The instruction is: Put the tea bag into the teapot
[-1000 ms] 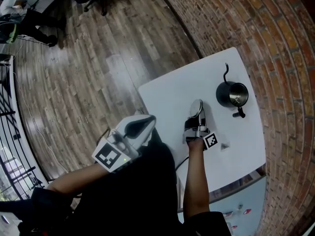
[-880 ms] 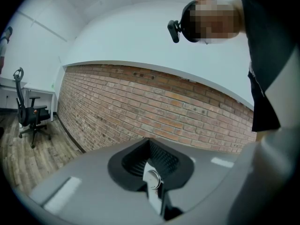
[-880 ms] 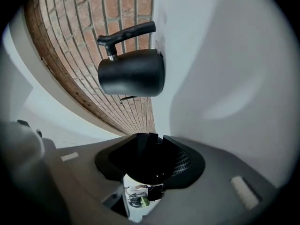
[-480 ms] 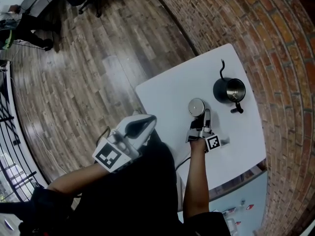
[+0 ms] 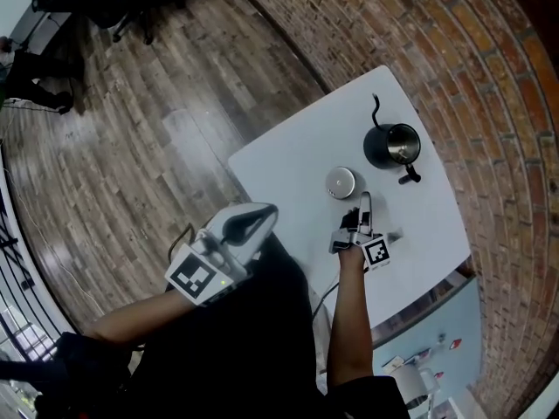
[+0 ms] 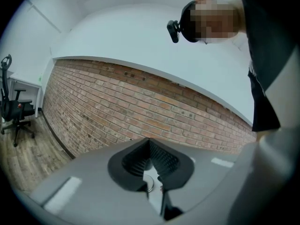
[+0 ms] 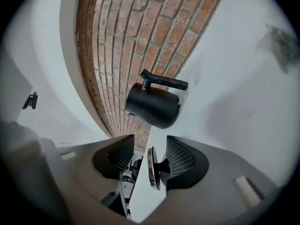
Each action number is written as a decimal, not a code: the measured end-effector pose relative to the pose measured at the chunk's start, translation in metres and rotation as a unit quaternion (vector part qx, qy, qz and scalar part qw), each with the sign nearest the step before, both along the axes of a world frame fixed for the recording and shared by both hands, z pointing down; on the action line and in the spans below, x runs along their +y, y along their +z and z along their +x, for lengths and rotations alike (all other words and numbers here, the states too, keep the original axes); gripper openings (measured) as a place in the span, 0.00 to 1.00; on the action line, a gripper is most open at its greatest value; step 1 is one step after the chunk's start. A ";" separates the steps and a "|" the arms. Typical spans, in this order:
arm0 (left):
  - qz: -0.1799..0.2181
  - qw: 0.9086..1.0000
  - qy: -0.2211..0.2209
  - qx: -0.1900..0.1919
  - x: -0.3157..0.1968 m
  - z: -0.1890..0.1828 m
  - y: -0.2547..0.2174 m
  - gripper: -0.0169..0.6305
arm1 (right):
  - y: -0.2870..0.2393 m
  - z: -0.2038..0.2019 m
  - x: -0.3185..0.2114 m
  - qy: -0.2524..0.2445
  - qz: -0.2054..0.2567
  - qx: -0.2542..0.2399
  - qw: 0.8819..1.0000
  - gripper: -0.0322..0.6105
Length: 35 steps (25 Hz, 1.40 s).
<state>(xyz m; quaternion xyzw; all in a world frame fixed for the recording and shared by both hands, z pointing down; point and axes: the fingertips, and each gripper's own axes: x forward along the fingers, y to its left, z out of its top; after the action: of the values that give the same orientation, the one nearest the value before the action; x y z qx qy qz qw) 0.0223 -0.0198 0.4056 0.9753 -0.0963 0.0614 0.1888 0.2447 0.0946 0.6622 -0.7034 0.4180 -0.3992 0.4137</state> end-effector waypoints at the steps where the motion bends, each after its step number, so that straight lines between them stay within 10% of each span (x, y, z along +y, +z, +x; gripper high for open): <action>1: -0.002 1.000 0.005 0.004 -0.001 -0.001 -0.001 0.02 | -0.005 -0.001 0.002 0.002 -0.003 0.009 1.000 0.36; 7: 0.014 0.999 0.032 0.036 -0.005 -0.017 -0.017 0.02 | -0.034 -0.002 0.016 0.016 -0.019 0.065 0.998 0.32; 13: 0.001 0.997 0.056 0.051 -0.010 -0.043 -0.021 0.02 | -0.090 -0.009 0.020 0.022 0.019 0.134 0.991 0.05; 18: -0.002 0.995 0.055 0.077 -0.027 -0.057 -0.035 0.02 | -0.137 -0.034 0.036 0.035 -0.048 0.237 0.970 0.05; 27: 0.006 0.993 0.037 0.111 -0.078 -0.084 -0.045 0.02 | -0.228 -0.098 0.066 0.063 -0.231 0.454 0.859 0.05; 35: -0.012 0.989 0.075 0.129 -0.041 -0.065 -0.040 0.02 | -0.225 -0.123 0.113 0.080 -0.344 0.468 0.810 0.05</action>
<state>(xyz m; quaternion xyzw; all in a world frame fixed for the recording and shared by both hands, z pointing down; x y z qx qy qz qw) -0.0430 -0.0605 0.3655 0.9772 0.0030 -0.0498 0.2063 0.1213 0.2079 0.4376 -0.9325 0.3382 -0.1052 -0.0703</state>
